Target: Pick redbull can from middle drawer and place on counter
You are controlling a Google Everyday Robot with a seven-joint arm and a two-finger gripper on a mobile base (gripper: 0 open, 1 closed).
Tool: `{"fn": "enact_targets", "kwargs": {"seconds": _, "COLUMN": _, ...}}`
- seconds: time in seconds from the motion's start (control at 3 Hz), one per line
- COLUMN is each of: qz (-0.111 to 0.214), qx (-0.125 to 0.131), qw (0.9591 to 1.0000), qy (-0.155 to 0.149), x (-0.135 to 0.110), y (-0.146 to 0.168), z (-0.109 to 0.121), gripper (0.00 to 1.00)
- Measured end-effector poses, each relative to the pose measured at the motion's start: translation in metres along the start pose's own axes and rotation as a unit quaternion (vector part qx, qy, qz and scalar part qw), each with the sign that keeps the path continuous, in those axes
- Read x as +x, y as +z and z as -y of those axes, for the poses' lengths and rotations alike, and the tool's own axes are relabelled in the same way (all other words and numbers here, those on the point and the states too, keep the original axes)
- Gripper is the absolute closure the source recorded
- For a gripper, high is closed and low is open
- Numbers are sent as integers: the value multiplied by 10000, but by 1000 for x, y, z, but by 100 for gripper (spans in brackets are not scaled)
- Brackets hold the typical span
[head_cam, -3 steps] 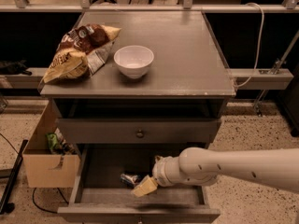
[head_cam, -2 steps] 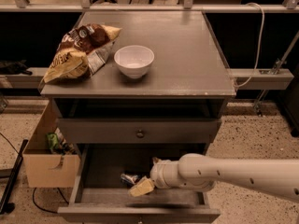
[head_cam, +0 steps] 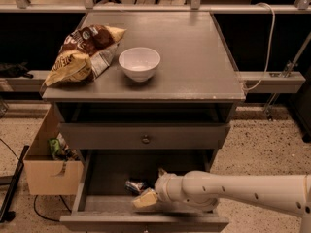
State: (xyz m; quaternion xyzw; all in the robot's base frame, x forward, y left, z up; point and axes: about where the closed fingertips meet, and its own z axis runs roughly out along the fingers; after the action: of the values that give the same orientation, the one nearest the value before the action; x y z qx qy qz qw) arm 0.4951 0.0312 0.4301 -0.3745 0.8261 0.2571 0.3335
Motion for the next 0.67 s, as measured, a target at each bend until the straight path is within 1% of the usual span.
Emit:
{"fn": "enact_targets", "kwargs": {"seconds": 0.33, "qz": -34, "qx": 183, "qw": 9998, "qy": -97, "x": 8, "y": 11, "z": 3, "gripper": 0}}
{"fn": "enact_targets", "kwargs": {"seconds": 0.67, "qz": -102, "qx": 378, "qw": 9987, "qy": -311, "x": 7, "y": 19, "z": 9, "gripper": 0}}
